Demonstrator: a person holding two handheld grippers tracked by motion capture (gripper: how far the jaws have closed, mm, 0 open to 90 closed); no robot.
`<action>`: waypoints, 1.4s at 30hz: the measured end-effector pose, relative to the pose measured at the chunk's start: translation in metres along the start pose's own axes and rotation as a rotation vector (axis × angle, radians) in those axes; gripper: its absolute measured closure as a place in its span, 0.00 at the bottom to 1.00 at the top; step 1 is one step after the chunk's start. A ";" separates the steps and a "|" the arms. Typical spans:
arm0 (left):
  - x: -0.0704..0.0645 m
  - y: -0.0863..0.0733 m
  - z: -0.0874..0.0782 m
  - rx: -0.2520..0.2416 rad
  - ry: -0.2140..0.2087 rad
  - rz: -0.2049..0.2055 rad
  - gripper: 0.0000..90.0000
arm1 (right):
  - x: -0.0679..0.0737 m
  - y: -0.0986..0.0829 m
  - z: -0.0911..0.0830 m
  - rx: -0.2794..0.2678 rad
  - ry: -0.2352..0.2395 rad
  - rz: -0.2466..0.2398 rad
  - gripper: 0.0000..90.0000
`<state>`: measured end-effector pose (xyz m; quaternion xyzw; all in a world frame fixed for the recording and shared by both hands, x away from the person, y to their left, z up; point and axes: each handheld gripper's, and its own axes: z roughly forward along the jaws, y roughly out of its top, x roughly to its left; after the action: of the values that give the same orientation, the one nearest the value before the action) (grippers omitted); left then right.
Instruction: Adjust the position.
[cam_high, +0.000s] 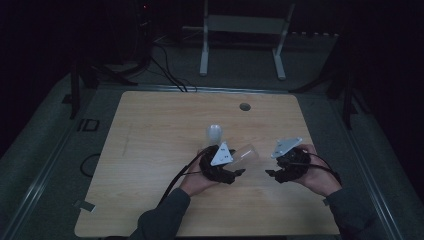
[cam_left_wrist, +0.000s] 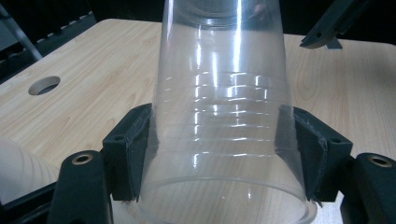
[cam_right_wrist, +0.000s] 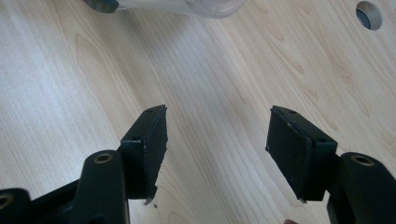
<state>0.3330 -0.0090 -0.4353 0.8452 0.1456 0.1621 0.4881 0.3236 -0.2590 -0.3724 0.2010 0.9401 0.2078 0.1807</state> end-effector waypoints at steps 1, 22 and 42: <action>0.000 0.000 0.000 0.001 0.000 0.001 0.33 | 0.000 0.000 0.000 0.005 0.003 -0.004 0.42; -0.007 0.000 0.006 0.040 -0.057 0.038 0.33 | 0.001 0.010 -0.001 0.055 0.036 -0.089 0.42; -0.012 -0.003 0.010 0.109 -0.125 0.094 0.33 | 0.006 0.019 0.002 0.102 0.073 -0.167 0.42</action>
<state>0.3262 -0.0204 -0.4441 0.8849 0.0838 0.1236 0.4412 0.3246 -0.2399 -0.3668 0.1232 0.9689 0.1511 0.1526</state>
